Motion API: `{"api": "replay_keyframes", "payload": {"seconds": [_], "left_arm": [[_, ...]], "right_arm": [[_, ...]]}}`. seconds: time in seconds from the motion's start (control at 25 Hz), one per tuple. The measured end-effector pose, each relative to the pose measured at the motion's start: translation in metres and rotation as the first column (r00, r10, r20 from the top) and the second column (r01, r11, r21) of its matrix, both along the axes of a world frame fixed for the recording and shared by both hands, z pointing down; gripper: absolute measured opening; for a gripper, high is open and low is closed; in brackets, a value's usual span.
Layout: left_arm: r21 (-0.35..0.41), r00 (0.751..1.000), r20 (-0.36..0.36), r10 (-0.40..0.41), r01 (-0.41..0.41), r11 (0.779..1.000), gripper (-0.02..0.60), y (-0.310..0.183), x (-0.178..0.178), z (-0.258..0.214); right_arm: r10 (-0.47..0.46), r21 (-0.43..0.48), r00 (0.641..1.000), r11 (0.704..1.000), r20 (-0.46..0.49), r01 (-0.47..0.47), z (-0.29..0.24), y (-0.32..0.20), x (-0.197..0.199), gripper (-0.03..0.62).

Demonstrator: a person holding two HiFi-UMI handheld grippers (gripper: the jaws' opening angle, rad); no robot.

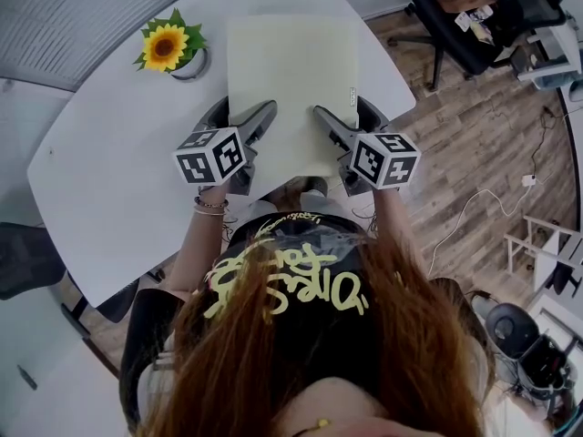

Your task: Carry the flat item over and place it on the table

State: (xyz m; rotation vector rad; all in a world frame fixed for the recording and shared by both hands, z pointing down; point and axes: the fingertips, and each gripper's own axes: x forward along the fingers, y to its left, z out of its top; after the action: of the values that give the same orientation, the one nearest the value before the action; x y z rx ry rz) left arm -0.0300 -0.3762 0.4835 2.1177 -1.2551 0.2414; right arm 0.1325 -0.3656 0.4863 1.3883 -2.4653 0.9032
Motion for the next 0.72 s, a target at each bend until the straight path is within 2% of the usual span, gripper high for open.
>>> {"api": "replay_keyframes", "payload": {"seconds": [0.72], "left_arm": [[-0.066, 0.999, 0.041, -0.016, 0.019, 0.998, 0.43, -0.0039, -0.0006, 0.0094]], "right_arm": [[-0.017, -0.057, 1.0, 0.998, -0.015, 0.016, 0.0096, -0.0047, -0.0003, 0.39]]}}
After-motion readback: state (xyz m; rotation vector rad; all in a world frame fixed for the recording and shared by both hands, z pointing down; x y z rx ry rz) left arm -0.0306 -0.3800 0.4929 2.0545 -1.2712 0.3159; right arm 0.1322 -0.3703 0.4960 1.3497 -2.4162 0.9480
